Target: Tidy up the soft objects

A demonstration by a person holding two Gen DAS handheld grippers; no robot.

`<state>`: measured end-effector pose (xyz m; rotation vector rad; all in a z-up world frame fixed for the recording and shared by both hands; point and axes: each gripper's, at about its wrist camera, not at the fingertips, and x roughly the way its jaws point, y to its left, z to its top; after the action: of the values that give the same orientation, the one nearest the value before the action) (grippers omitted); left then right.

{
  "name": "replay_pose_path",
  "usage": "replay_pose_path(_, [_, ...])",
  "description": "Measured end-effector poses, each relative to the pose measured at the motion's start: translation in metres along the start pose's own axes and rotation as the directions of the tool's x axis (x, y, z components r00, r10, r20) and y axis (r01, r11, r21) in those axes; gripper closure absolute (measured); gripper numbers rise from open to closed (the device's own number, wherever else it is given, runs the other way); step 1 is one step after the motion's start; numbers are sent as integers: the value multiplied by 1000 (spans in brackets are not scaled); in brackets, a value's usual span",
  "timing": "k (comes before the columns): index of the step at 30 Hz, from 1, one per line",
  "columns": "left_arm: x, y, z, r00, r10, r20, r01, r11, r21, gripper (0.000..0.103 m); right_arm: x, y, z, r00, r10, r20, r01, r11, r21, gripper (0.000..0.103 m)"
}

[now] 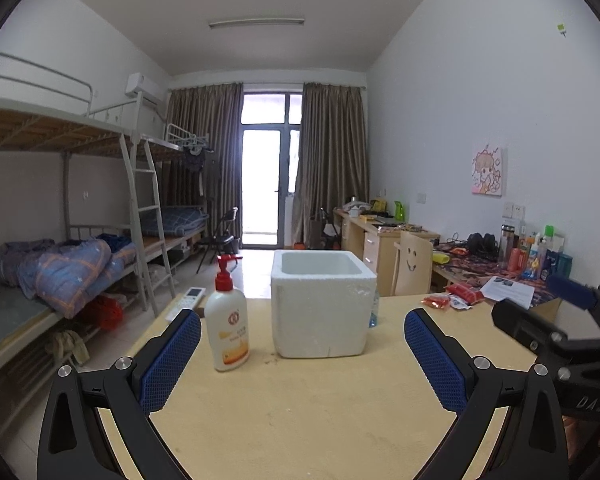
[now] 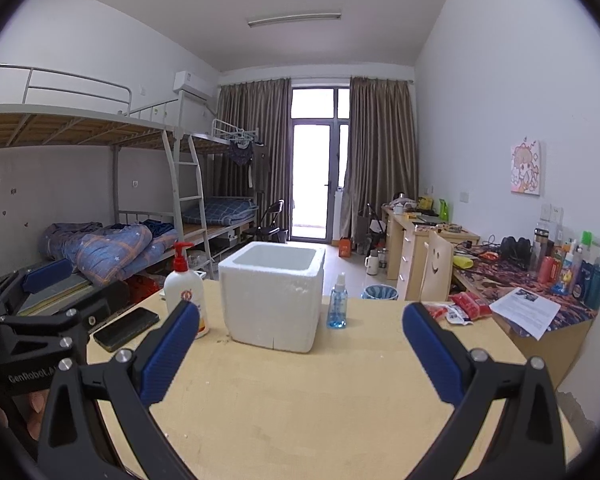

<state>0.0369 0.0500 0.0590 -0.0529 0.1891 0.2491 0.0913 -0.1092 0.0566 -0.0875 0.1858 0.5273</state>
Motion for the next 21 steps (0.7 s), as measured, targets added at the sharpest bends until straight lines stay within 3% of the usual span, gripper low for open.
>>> replay_pose_path(7, [-10, -5, -18, 999, 13, 43, -14, 1000, 21, 1, -1, -6, -26, 1000, 24, -18, -23, 998, 63, 0])
replay_pose_path(21, [-7, 7, -54, 1000, 8, 1, -8, 1000, -11, 1, -11, -2, -62, 999, 15, -29, -12, 997, 76, 0])
